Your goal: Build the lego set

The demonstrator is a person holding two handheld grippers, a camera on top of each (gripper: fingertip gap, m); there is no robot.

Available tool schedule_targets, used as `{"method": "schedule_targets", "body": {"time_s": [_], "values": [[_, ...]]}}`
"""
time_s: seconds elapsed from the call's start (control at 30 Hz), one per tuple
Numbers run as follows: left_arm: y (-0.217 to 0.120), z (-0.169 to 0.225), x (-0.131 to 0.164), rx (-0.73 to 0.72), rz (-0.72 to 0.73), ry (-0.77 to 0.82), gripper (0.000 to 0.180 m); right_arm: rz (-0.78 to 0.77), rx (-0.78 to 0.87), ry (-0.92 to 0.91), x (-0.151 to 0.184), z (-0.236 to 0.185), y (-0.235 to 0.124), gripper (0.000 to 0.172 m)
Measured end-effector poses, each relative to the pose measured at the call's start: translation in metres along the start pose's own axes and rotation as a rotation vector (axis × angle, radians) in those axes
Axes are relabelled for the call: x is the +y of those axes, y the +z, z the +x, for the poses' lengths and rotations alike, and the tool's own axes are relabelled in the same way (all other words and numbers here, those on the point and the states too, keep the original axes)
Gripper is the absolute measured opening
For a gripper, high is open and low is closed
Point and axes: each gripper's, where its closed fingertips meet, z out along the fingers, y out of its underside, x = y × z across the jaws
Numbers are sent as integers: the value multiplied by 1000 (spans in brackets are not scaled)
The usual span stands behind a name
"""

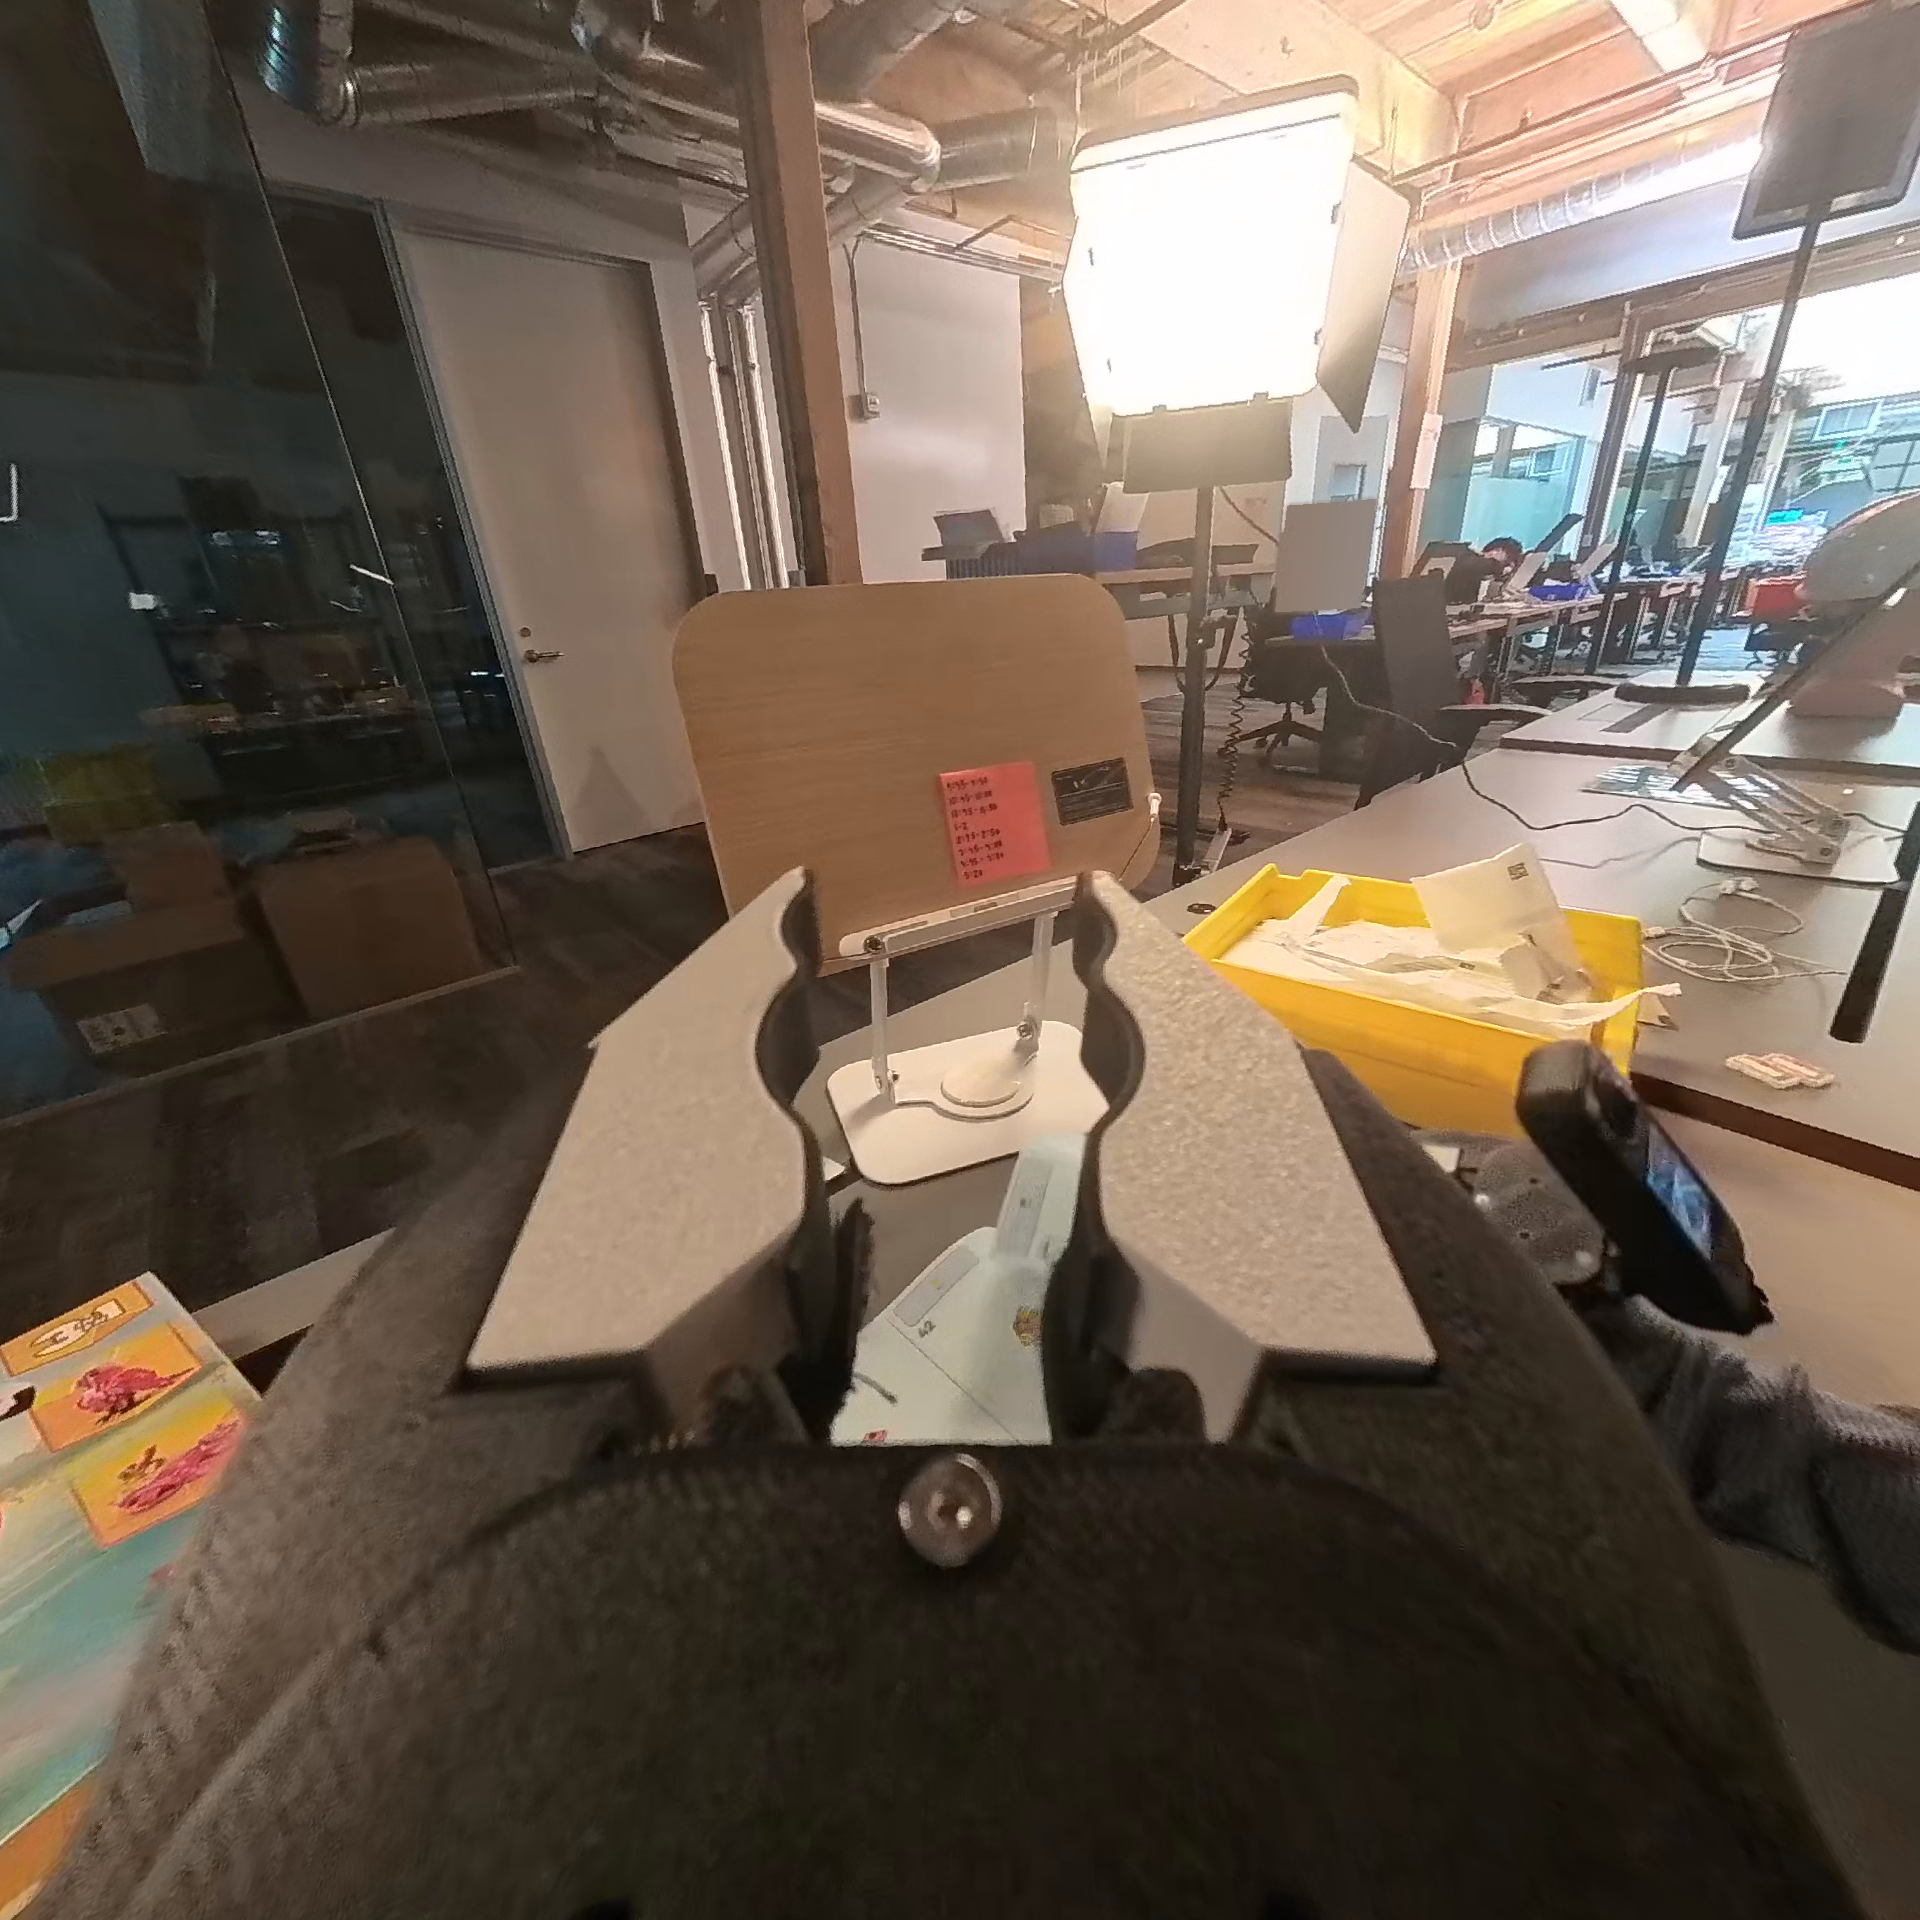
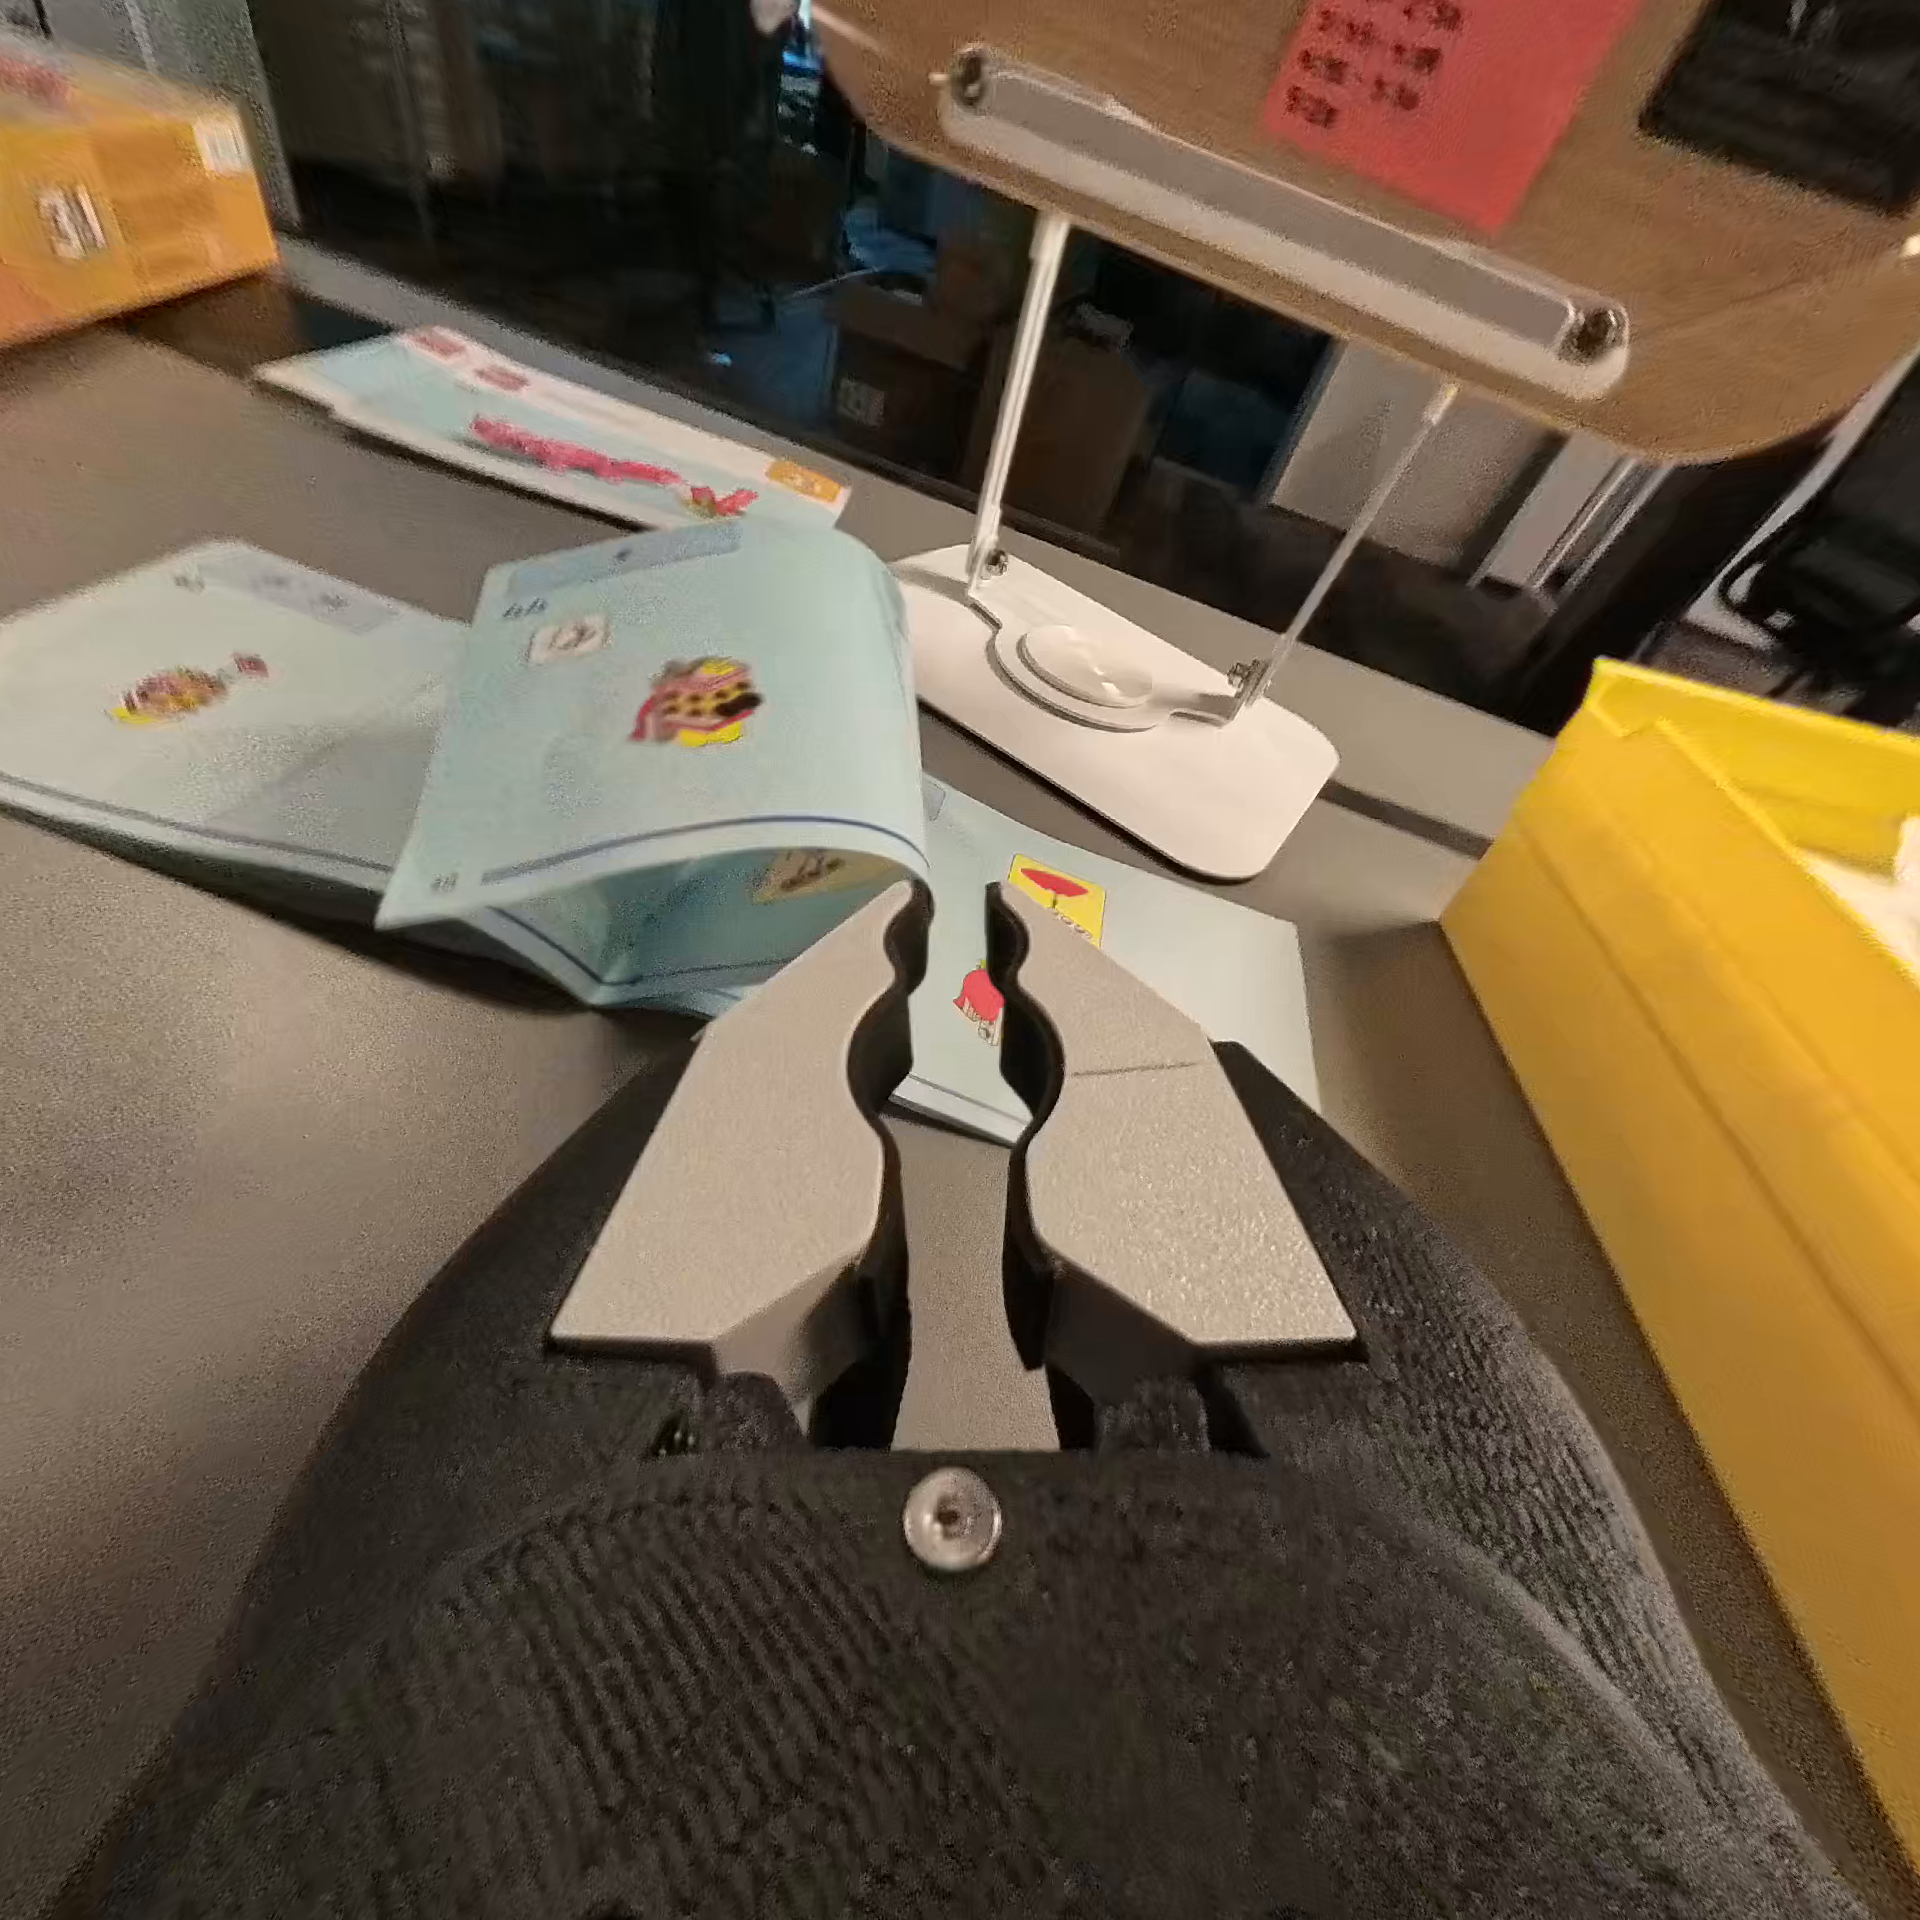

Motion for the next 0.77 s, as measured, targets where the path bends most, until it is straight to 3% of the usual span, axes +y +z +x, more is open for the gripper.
{"method": "schedule_targets", "body": {"time_s": [0.4,0.77], "values": [[2,4,1,23,7,-9,46,22,-126,497,9,32,-1,0],[1,4,-1,32,20,-21,45,21,-199,699,16,39,0,0]]}}
